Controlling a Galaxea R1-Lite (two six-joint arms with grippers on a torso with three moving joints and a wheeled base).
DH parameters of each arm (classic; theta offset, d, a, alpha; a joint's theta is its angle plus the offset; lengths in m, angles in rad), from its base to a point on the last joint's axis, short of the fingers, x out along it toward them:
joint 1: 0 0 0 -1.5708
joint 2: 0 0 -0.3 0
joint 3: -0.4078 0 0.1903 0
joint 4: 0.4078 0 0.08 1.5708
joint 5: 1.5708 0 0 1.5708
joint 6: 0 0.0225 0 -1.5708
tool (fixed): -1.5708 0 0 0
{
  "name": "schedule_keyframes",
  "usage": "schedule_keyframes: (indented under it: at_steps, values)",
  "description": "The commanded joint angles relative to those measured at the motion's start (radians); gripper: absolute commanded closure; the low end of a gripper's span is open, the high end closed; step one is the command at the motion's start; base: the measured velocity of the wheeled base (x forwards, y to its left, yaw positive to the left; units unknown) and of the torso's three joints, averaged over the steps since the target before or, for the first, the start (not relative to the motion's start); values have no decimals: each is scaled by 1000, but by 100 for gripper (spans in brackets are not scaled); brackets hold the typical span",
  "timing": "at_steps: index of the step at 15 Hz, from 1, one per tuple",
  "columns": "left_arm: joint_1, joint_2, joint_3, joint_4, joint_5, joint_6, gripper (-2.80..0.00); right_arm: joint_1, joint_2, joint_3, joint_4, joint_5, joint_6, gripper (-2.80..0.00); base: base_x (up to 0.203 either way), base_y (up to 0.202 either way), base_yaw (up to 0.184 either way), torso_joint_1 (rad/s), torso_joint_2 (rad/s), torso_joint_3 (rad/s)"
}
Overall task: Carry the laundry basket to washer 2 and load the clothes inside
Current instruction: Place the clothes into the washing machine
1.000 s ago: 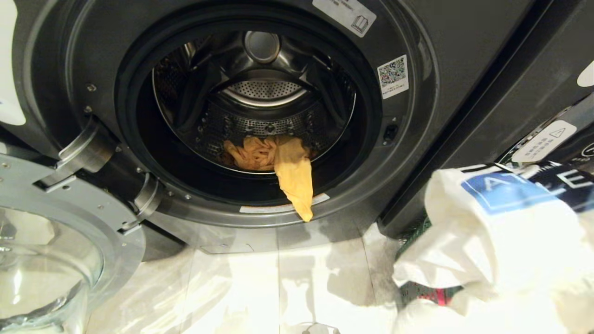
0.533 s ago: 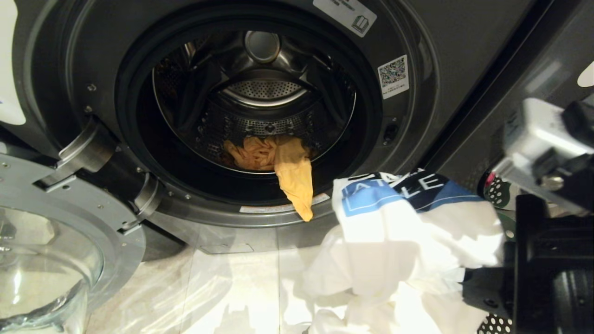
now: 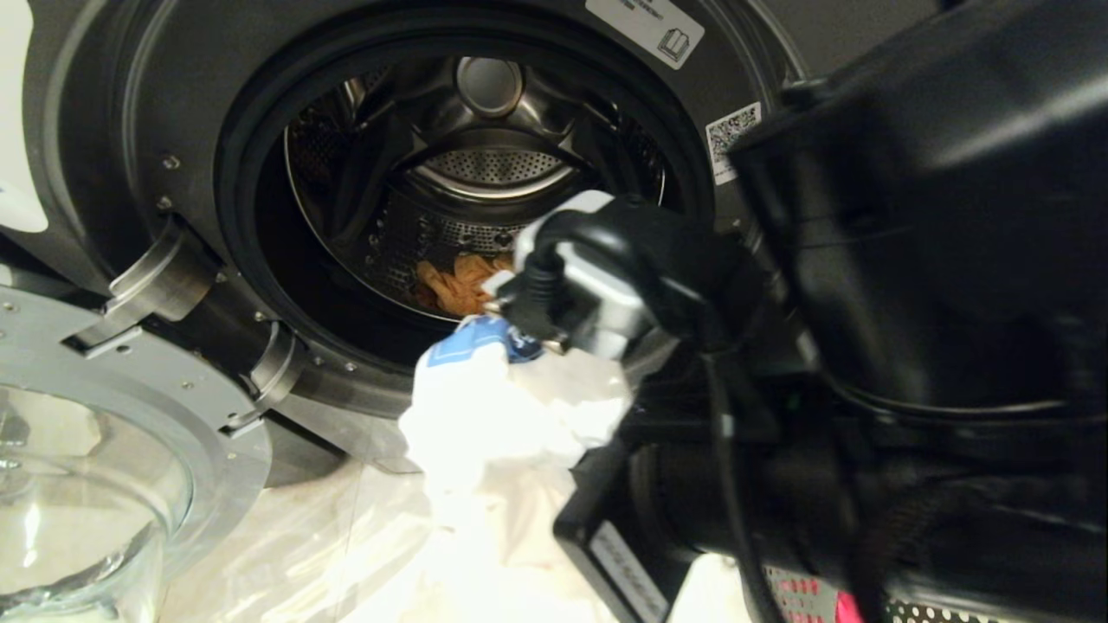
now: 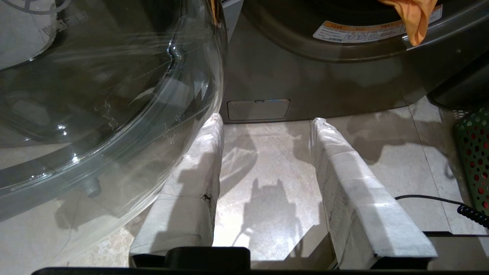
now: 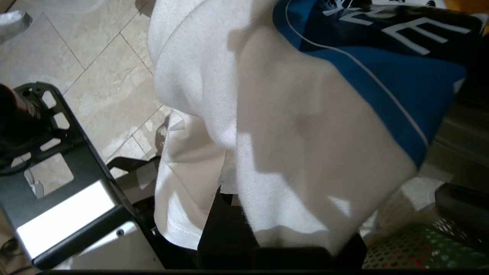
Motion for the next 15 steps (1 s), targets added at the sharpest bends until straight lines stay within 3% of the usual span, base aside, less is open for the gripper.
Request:
schedule_keyframes:
  at_steps: [1, 2, 5, 9, 13, 15]
  values:
    - [0, 1, 0, 0, -1, 0, 0, -2, 144, -74, -16, -2, 0, 0, 0, 0, 0, 0, 0, 0]
    - [0, 1, -1, 0, 1, 0, 0, -5, 197, -133, -24, -14, 0, 0, 0, 0, 0, 0, 0, 0]
    - [0, 1, 0, 0, 0, 0, 0, -50, 364, -301, -57, -146, 4, 0, 0, 0, 0, 0, 0, 0]
    - [0, 1, 0, 0, 0, 0, 0, -219, 505, -423, -131, -300, 7, 0, 0, 0, 0, 0, 0, 0]
    - [0, 1, 0, 0, 1, 0, 0, -320, 609, -433, -446, -363, -11, 0, 0, 0, 0, 0, 0, 0]
    - [0, 1, -1, 0, 0, 0, 0, -334, 629, -435, -577, -364, -134, 0, 0, 0, 0, 0, 0, 0]
